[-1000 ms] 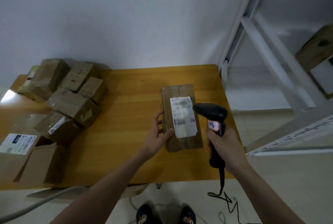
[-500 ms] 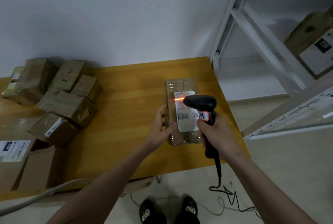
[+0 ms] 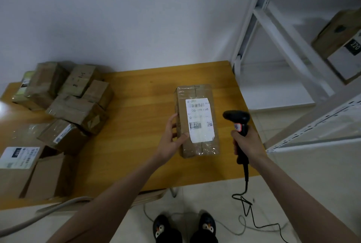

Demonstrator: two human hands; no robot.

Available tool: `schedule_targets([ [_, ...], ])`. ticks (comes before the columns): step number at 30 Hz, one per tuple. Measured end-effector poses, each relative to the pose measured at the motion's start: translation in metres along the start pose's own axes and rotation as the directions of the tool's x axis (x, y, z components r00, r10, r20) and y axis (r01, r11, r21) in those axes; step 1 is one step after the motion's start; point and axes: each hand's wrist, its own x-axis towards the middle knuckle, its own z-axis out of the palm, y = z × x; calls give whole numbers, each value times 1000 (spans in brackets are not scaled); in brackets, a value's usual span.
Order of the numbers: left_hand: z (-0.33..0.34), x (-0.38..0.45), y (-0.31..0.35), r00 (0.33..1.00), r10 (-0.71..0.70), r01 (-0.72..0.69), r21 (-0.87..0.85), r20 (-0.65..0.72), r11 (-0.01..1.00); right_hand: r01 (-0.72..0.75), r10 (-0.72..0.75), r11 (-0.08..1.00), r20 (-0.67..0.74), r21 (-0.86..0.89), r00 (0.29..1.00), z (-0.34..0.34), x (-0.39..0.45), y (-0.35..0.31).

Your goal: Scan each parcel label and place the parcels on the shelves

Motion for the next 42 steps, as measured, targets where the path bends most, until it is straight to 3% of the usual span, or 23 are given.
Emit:
schedule_targets([
  [3, 0, -4, 1, 1000, -23, 23, 4, -18, 1000, -121, 117, 992, 89, 42, 989, -5, 33, 27],
  [8, -13, -8, 7, 998, -25, 27, 44, -50, 999, -118, 134, 990, 223, -83, 966, -9, 77, 62],
  [19, -4, -28, 28, 983, -58, 54, -23, -176, 998, -100, 141, 979, 240, -175, 961, 0, 112, 86],
  [22, 2, -30, 35, 983, -49, 43, -37, -179, 998, -26, 62, 946, 101, -322, 993, -5, 110, 79],
  [24, 7, -31, 40, 985, -33, 26, -44, -170, 999, 106, -136, 916, -52, -386, 989, -11, 98, 62],
  [25, 9, -32, 43, 986, -26, 18, -50, -163, 999, 205, -236, 922, -58, -329, 970, -14, 86, 49],
  [27, 14, -35, 49, 989, -13, 5, -55, -148, 999, 336, -329, 932, 73, -133, 941, -21, 56, 17],
  [30, 19, -42, 56, 995, 7, -13, -58, -101, 998, 313, -337, 941, 324, 126, 884, -24, 6, -21],
  [33, 20, -53, 62, 998, 30, -33, -57, -52, 998, 282, -368, 924, 402, 258, 839, -20, -32, -30],
  [36, 18, -68, 68, 998, 66, -67, -57, -9, 996, 254, -397, 894, 391, 369, 830, -18, -66, -28],
  [42, 20, -103, 78, 982, 132, -130, -26, 135, 991, 315, -421, 845, 174, 432, 890, -21, -126, -8],
])
